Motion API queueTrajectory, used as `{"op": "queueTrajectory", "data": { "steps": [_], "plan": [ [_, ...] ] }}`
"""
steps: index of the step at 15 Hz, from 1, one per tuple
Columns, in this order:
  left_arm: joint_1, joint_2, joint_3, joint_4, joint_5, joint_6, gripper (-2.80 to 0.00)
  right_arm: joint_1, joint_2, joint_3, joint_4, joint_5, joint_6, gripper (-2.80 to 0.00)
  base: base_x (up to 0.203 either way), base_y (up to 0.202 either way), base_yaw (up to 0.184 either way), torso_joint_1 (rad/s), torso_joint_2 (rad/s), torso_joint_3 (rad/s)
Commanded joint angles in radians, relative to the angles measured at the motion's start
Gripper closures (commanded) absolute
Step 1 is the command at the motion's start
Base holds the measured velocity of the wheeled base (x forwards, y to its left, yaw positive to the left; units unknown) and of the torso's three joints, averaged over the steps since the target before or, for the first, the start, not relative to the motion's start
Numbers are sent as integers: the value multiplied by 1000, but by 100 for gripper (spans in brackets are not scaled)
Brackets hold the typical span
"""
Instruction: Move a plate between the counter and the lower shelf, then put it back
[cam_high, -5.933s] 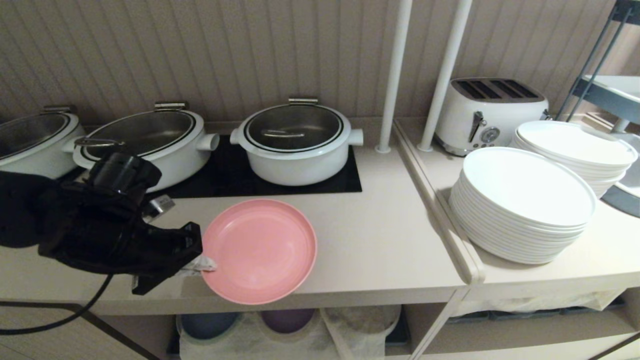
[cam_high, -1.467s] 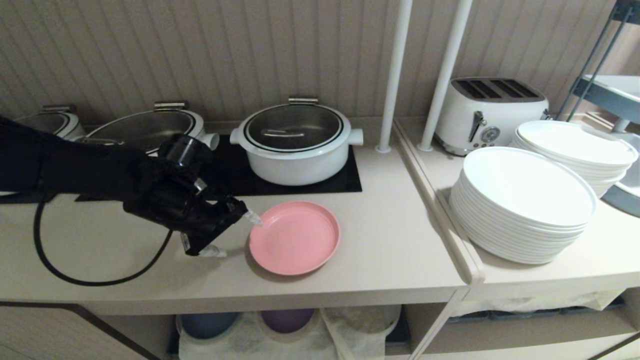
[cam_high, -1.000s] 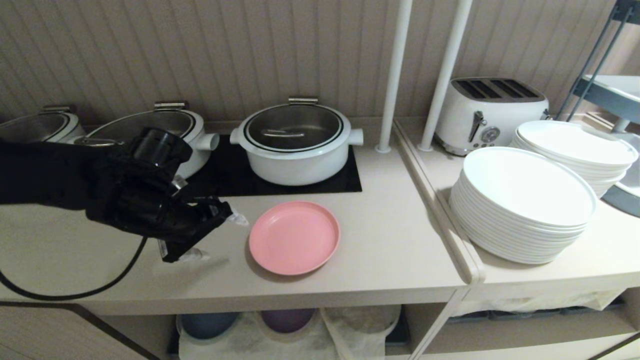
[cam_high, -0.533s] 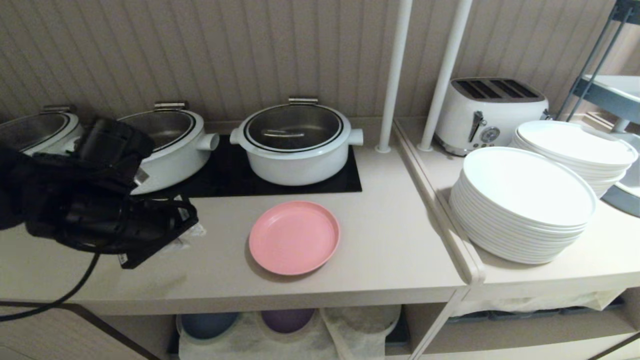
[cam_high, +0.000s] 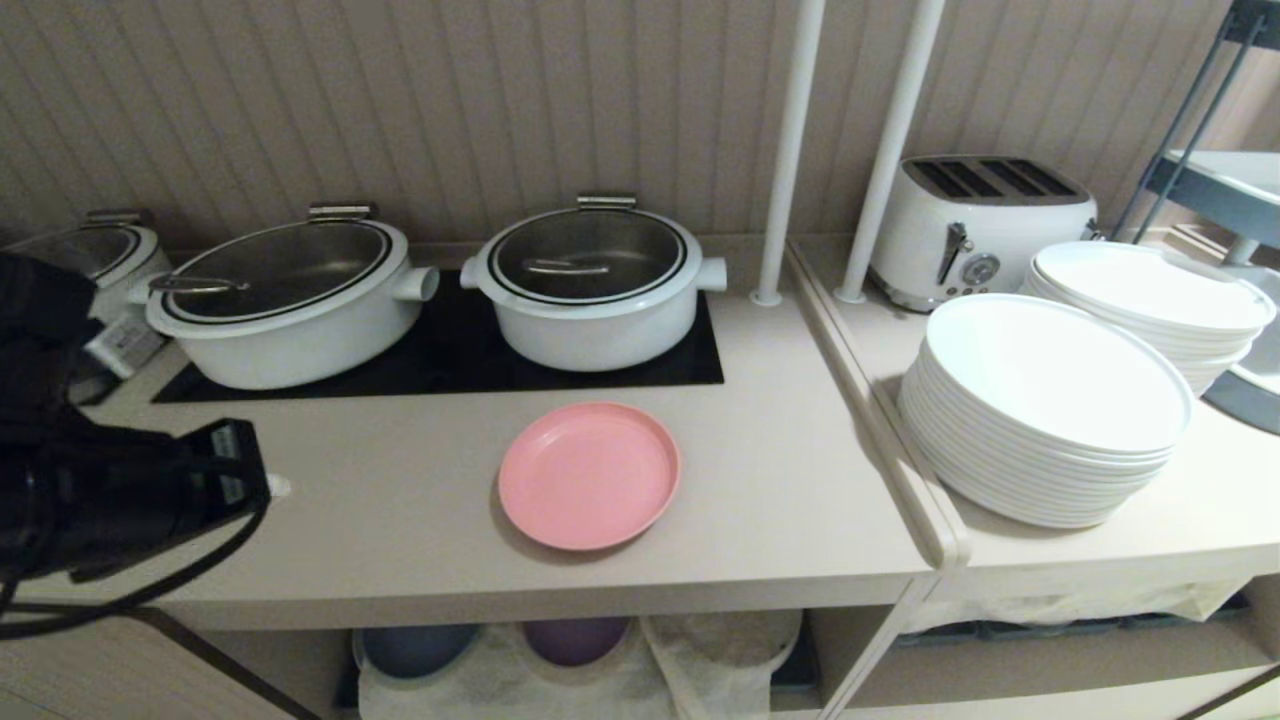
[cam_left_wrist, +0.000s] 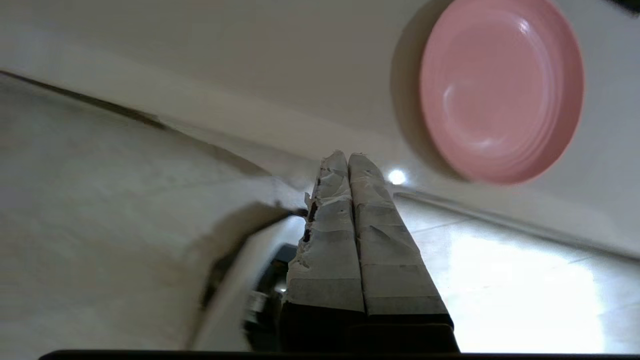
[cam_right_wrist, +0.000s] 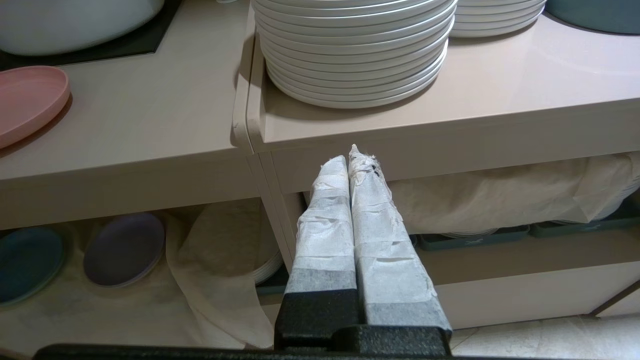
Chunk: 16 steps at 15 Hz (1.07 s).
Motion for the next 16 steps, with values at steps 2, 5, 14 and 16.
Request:
{"op": "queueTrajectory", "data": {
  "steps": [2, 5, 14, 16],
  "plan": [
    [0, -165, 77, -1, 6, 133, 0, 0, 0, 0, -1, 0, 0, 0, 0, 0, 0, 0, 0, 0],
    [-9, -273, 169, -12, 70, 222, 0, 0, 0, 0, -1, 0, 0, 0, 0, 0, 0, 0, 0, 0],
    [169, -796, 836, -600, -75, 766, 0, 0, 0, 0, 0, 0, 0, 0, 0, 0, 0, 0, 0, 0],
    [179, -873, 881, -620, -152, 787, 0, 0, 0, 0, -1, 0, 0, 0, 0, 0, 0, 0, 0, 0]
  ]
}}
